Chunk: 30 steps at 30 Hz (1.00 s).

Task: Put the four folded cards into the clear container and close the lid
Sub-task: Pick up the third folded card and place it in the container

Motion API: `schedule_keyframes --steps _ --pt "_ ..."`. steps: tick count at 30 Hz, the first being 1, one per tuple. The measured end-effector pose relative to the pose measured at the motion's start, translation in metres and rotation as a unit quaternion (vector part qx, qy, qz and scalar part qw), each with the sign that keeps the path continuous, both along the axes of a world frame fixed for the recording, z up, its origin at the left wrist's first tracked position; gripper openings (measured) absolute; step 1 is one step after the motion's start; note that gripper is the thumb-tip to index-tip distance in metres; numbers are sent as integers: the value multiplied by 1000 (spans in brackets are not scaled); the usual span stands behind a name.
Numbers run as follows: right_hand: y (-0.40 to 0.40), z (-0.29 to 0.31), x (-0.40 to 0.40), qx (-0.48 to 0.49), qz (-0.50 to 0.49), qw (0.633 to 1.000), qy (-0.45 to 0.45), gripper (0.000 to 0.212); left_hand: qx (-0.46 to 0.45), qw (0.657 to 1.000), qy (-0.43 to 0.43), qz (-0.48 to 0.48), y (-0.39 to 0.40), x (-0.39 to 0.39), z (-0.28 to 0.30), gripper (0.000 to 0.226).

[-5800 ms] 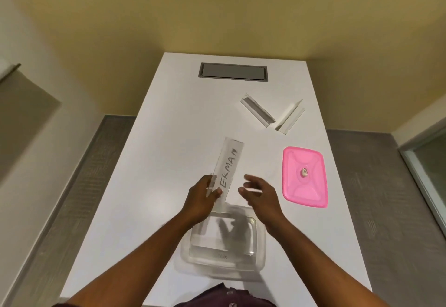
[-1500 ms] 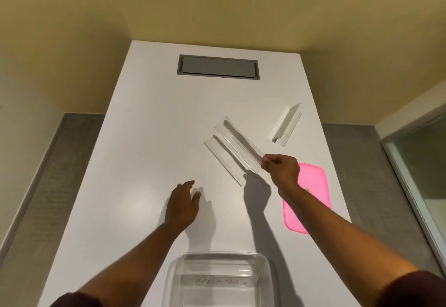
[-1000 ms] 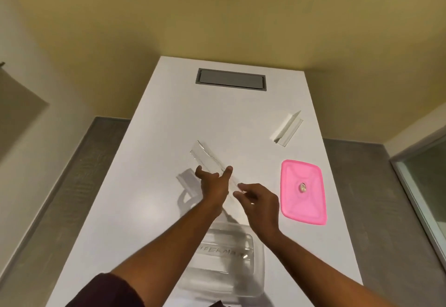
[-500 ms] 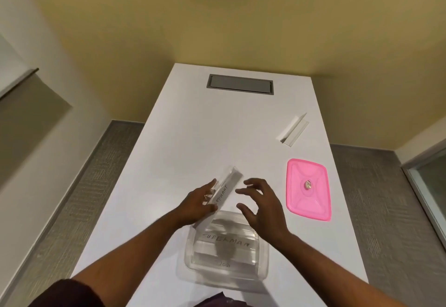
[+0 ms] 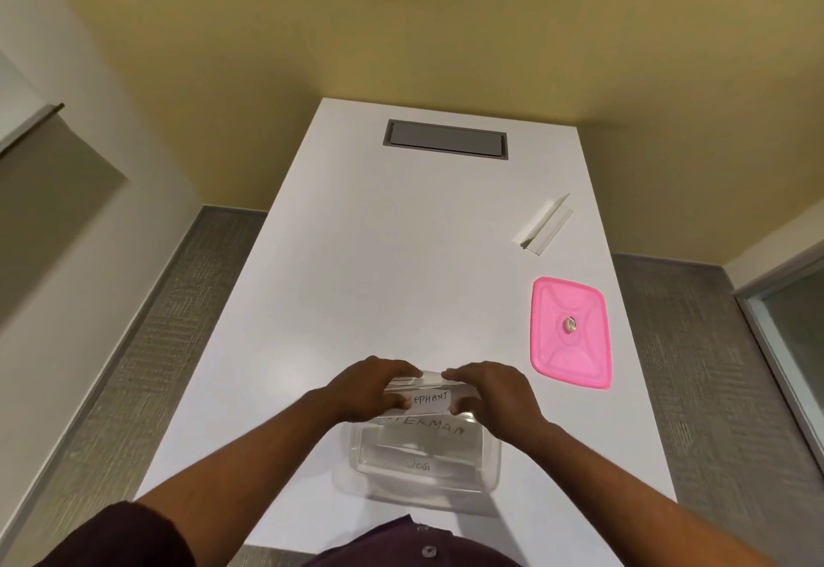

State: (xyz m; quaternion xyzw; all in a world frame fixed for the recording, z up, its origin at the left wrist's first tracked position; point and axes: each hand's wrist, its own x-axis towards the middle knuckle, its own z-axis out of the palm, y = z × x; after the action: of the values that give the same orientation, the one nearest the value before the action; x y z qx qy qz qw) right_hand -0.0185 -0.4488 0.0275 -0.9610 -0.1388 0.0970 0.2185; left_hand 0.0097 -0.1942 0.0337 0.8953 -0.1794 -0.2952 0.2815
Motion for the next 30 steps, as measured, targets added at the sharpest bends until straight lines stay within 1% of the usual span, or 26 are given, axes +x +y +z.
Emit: schedule_keyframes --steps 5,9,14,20,24,30 --pt "-1 -4 -18 -17 -60 997 36 51 55 995 -85 3 3 -11 -10 42" --pt "1 -7 -22 -26 -87 994 58 49 57 990 -128 12 -5 -18 -23 43" --pt "5 -12 -22 -71 -71 992 69 48 53 992 -116 -1 -5 -27 -38 53" --pt "9 -20 -26 -118 -33 990 66 46 52 991 -118 -18 -2 -31 -48 53" --pt "5 -19 -37 -132 -7 989 66 49 43 993 -107 -35 3 -38 -46 56" --pt "4 -26 -47 -151 42 983 97 54 64 991 -92 -73 4 -53 -58 50"
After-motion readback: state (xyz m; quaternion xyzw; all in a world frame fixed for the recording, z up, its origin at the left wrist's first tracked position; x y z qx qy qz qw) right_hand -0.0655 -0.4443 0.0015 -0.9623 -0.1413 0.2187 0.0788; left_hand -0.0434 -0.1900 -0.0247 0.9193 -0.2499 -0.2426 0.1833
